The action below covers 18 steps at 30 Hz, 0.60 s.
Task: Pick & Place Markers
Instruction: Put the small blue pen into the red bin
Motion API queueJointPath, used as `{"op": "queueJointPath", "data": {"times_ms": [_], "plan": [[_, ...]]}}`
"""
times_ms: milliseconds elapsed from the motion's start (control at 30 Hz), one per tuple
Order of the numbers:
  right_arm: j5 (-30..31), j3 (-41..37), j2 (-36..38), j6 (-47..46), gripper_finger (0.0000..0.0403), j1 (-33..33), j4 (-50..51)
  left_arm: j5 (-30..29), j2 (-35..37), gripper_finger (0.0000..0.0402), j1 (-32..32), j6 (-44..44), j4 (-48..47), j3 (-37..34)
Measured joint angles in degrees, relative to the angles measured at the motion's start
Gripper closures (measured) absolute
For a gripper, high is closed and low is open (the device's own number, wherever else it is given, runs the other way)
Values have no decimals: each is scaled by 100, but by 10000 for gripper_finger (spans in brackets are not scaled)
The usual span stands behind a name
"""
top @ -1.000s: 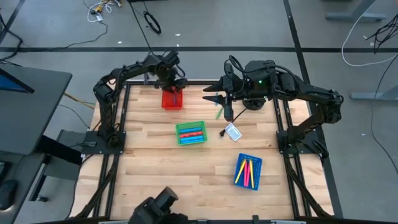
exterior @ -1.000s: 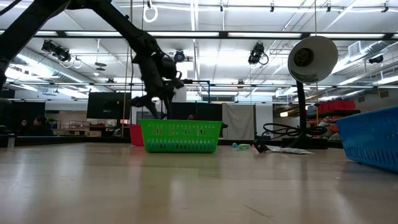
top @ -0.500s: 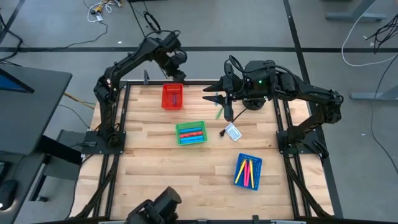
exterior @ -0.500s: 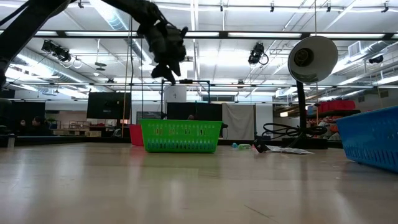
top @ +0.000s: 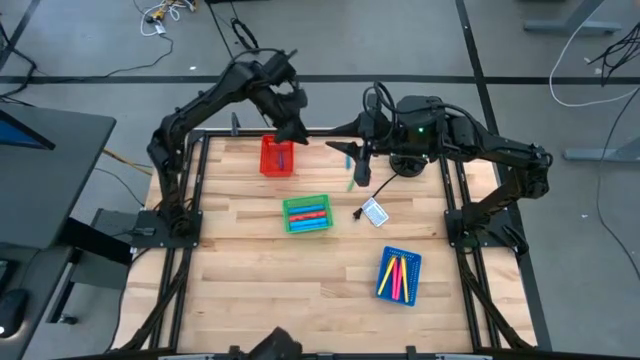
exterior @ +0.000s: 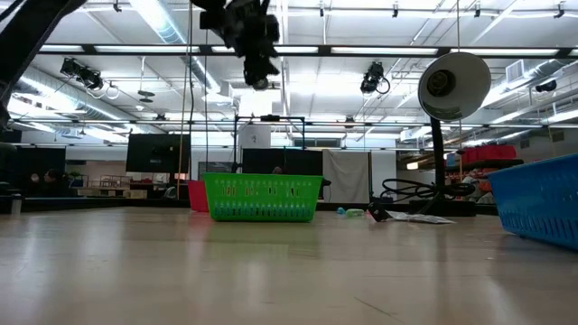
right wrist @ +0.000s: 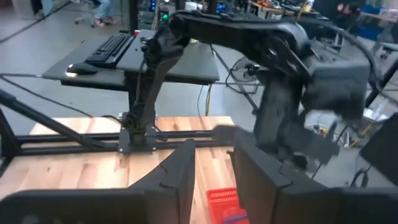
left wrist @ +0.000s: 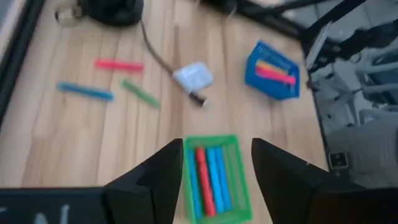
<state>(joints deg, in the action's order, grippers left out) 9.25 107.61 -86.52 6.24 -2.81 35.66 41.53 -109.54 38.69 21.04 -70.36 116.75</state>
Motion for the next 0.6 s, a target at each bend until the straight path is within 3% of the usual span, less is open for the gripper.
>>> {"op": "queueJointPath", "data": {"times_ms": [167, 300, 400, 600], "plan": [[58, 0, 0, -367, 286, -12, 52, 281, 503, 218, -201, -282, 552, -122], [248, 0, 0, -613, 286, -15, 90, 160, 1160, 227, -384, -869, 1429, -686], [261, 0, 0, -625, 282, -15, 152, -290, 1824, 233, -591, -1456, 2484, -1459], [235, 0, 0, -740, 245, -15, 168, -1911, 3129, 242, -1251, -2365, 4804, -2966]]}}
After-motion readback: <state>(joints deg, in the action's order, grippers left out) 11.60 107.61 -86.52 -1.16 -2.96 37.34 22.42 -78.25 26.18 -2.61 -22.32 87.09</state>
